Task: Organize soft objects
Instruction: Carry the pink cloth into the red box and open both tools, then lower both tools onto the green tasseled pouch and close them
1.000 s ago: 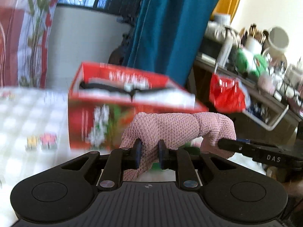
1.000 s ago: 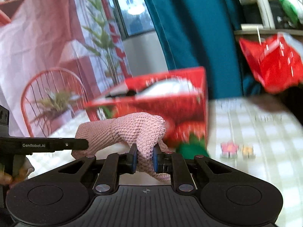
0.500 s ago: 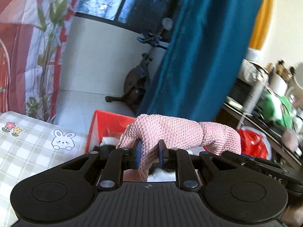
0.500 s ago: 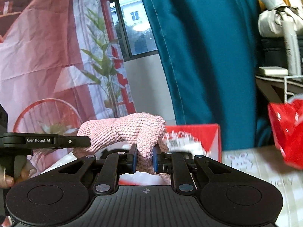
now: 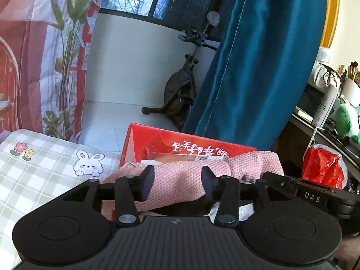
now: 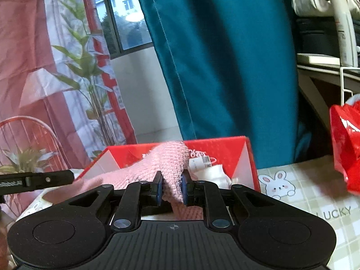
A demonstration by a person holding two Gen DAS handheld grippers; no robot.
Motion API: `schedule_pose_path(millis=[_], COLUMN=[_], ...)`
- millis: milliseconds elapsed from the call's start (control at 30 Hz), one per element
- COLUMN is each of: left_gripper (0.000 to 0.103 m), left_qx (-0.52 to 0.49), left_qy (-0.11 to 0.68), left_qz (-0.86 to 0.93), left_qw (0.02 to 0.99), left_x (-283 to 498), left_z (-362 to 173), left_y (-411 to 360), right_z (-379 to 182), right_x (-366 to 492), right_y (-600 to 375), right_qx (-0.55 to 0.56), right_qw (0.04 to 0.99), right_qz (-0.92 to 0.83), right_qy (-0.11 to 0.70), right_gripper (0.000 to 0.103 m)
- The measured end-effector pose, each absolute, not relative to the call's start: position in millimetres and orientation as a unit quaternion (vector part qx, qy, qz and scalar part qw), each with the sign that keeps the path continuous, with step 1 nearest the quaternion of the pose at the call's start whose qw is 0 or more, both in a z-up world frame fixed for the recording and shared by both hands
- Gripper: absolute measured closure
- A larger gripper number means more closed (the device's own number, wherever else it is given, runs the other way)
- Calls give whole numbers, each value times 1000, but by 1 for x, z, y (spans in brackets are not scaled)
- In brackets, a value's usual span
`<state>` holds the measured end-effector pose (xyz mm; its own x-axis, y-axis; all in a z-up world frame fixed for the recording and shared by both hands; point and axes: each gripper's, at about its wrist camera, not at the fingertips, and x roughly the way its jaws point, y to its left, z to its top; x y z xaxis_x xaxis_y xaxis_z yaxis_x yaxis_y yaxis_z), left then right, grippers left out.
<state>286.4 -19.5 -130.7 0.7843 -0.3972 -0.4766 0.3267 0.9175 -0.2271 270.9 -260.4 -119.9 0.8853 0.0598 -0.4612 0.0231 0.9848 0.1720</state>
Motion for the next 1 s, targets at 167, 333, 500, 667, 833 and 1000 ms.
schedule_pose_path(millis=[167, 333, 500, 667, 833, 1000], left_gripper=[40, 36, 36, 36, 36, 36], left_qx=[-48, -32, -25, -14, -10, -3], left_qy=[257, 249, 244, 245, 245, 258], left_qz=[-188, -188, -197, -208, -216, -231], left_qw=[947, 949, 949, 947, 945, 938], left_x=[280, 269, 253, 234, 219, 205], left_z=[-128, -128, -132, -140, -149, -163], left_y=[-24, -28, -30, -36, -44, -54], right_z=[-123, -122, -121, -128, -153, -188], right_x=[262, 242, 213, 178, 146, 139], right_y=[-256, -256, -264, -276, -286, -291], right_qx=[49, 10, 6, 30, 37, 38], right_qw=[972, 977, 979, 978, 973, 960], right_qz=[-10, -12, -1, -3, -10, -17], right_qy=[229, 212, 204, 206, 228, 277], right_gripper=[66, 52, 52, 52, 52, 52])
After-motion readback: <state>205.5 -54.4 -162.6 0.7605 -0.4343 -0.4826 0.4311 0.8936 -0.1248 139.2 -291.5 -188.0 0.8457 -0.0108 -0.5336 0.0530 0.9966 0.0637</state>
